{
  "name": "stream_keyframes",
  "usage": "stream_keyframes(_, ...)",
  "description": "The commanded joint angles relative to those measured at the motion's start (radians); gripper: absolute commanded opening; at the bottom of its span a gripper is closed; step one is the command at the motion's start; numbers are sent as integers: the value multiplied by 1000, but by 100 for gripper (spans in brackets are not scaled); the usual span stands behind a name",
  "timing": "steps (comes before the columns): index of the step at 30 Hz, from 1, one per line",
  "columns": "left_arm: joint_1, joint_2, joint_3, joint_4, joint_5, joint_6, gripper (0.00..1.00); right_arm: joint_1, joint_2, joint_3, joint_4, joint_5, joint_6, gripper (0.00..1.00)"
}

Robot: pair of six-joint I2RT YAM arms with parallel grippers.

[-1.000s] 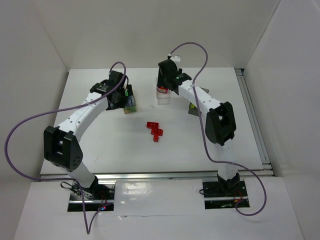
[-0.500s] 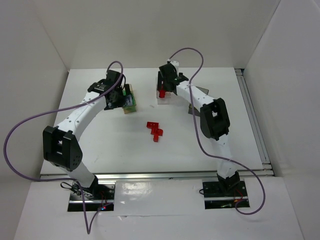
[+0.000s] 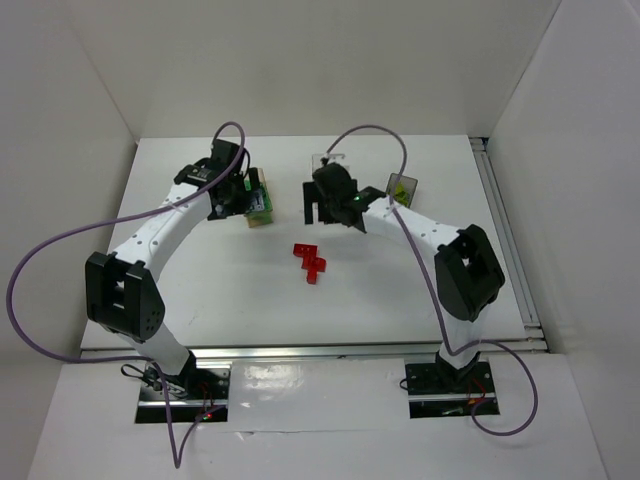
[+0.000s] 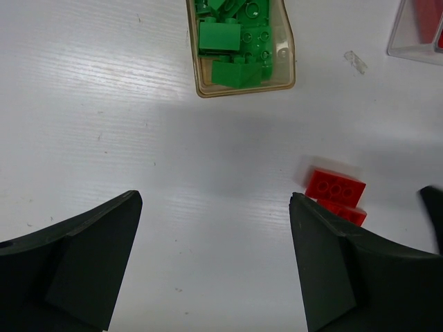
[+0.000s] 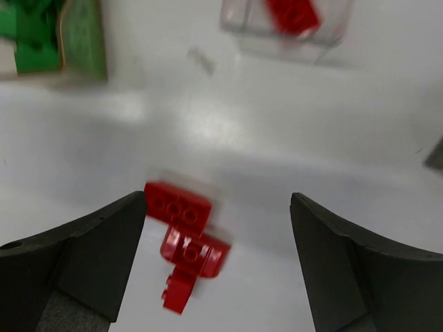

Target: Sort the legos into containers by color

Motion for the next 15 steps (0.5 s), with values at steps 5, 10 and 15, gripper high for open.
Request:
stream_keyframes(5,11,-18,-18,11,4,1,97,107,8,-86,-5,-121,-144,93)
stream_keyframes(10,11,-37,-38,11,4,1,97,151,98,10,-34,-67,-252,96)
stream_keyframes(15,11,-37,-47,20,4,1,97,170,184,53,-44,-47,-318,96)
